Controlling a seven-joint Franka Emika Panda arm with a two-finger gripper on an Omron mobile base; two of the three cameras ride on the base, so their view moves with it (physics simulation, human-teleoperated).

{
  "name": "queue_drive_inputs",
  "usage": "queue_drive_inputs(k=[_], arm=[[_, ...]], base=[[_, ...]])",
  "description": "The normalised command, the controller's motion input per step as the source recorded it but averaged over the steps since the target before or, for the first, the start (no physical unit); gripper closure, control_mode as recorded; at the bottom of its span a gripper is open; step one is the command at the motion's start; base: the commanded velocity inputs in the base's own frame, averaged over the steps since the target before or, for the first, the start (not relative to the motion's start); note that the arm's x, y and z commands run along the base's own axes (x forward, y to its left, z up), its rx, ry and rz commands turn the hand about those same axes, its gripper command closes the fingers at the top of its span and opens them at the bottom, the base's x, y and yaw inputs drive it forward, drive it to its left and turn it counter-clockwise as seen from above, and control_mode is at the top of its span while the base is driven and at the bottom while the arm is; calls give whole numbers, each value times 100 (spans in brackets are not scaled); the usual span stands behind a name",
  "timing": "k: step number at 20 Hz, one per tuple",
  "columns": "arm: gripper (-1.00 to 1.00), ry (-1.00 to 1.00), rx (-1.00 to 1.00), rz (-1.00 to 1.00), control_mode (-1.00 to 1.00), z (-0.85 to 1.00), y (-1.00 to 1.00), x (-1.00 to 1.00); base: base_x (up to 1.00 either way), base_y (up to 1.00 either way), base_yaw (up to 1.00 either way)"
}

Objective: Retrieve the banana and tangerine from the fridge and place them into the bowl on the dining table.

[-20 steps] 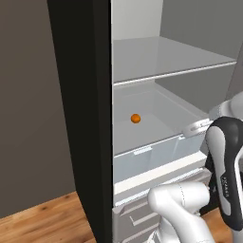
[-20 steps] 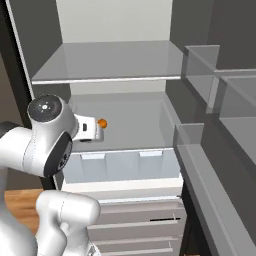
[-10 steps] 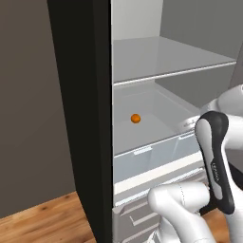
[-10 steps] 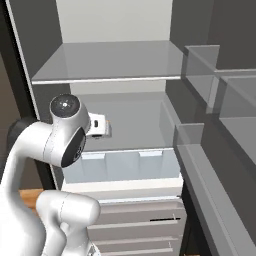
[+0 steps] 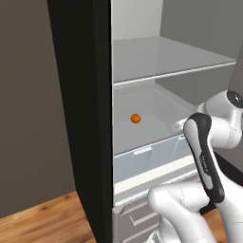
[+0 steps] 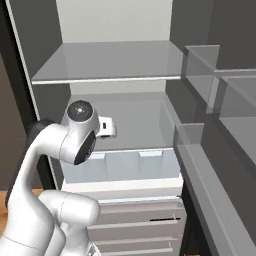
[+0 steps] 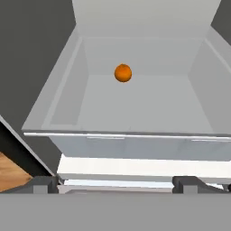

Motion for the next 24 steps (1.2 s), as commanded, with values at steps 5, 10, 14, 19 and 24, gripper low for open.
queue_drive_inputs(k=[5,10,14,19,24], arm=[[-100,4,0,4,-100,-6,0,51],[-100,10,0,6,-100,-10,0,47],[-100,6,0,7,-100,-23,0,38],[-100,-1,-2,6,-100,-44,8,5],[-100,-7,-4,4,-100,-38,13,3]], base=[[0,0,0],[0,0,0],[0,0,0],[0,0,0],[0,0,0]])
